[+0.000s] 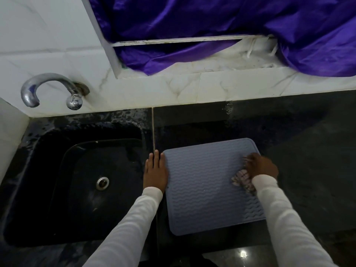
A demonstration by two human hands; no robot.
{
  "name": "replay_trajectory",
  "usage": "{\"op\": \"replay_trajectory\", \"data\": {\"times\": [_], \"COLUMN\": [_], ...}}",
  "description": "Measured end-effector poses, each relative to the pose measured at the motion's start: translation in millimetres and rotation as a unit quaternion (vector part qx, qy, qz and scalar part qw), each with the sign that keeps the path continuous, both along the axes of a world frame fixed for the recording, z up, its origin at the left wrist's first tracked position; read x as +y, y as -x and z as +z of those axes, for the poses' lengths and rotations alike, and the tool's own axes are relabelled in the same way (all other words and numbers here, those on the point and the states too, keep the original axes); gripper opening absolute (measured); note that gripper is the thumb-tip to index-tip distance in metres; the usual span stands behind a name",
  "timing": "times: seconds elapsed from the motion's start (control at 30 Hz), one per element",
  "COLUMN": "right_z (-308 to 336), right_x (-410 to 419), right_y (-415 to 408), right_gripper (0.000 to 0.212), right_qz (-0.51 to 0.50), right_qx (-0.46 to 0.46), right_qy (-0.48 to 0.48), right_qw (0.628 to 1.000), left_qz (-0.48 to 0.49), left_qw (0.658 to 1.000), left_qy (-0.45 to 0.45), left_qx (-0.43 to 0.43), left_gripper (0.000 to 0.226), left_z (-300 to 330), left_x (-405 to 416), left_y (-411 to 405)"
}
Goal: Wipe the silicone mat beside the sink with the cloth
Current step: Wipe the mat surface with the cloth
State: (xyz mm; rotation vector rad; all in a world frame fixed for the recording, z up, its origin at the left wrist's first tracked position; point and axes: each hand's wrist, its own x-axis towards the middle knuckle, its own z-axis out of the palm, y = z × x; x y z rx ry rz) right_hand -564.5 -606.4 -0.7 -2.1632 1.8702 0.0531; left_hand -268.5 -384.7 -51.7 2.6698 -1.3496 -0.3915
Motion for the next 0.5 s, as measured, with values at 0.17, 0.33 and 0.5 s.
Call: {"op": "replay_trajectory", "data": {"times": [0.17,0.33,0.5], "right_z": [-7.1,-10.1,19.5], "right_x": [-31.7,-20.0,-7.9], "right_y": [28.1,23.4,3.2], "right_gripper": [0.027,0.025,0.028], "right_qz": [-0.037,-0.04,-0.008], "right_qx": [0.014,0.003,-0.025], "right_qy": [0.008,0.007,-0.019], "right_qw": [0.999,0.999,0.999], "left_qz": [0.006,0.0,0.002], "left_qw": [1.0,1.0,1.0], "left_qy": [-0.012,-0.022,-0.024], "left_qx": [-0.007,-0.007,-0.009], "left_gripper": [0.058,0.059,0.058], "left_z": [0.0,2.2,9.3], "left_x": [-3.0,-4.4,-4.8], "left_y": [1.3,1.0,-0.4]}}
